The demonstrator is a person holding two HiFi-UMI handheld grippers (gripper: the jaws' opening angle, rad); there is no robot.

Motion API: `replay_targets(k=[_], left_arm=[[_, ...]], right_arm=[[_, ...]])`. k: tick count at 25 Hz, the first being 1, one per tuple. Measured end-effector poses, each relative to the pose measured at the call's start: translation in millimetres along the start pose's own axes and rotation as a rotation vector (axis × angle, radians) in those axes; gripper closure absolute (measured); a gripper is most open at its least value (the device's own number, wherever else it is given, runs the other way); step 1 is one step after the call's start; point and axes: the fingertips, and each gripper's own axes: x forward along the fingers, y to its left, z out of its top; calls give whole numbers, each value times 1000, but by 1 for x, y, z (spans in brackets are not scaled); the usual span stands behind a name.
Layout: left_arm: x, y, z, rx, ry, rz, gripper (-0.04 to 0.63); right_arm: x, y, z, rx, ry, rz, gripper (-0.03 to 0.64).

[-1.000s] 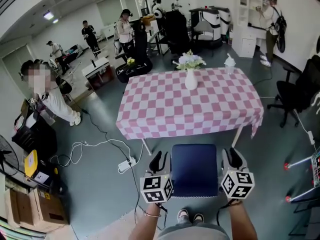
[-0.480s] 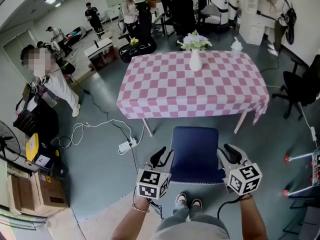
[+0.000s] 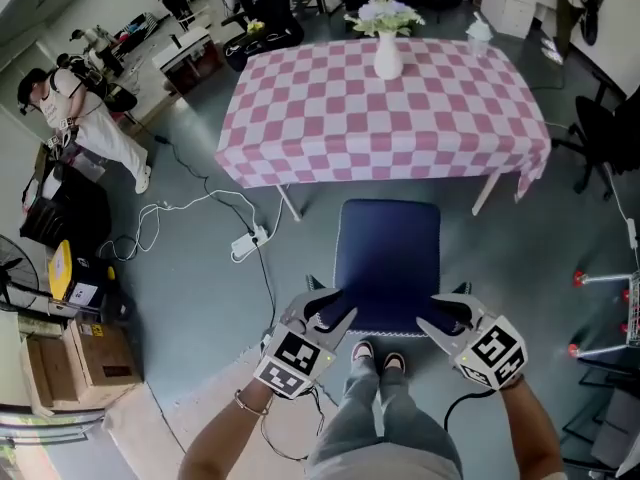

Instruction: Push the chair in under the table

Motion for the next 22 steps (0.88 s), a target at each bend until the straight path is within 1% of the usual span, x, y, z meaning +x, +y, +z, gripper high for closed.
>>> replay_targets(k=[4, 7, 10, 14, 18, 20, 22], left_arm=[[8, -24, -24, 68, 77, -81, 466], [14, -43, -38, 155, 130, -141, 461], [18, -57, -53, 253, 182, -187, 453], [26, -62, -73, 363, 247, -204, 451], [32, -63, -93, 467, 321, -207, 451], [35, -60, -100, 508, 353, -202, 451], [39, -56, -108, 532, 379, -200, 451]], right_arm=[[9, 22, -25, -83, 111, 103, 503], [13, 30, -43, -169, 191, 152, 503], [16, 34, -62, -258, 272, 178, 498], [17, 30, -84, -351, 378, 187, 492], [16, 25, -104, -404, 459, 195, 492], [15, 21, -113, -426, 496, 190, 492], [16, 17, -121, -441, 526, 182, 492]])
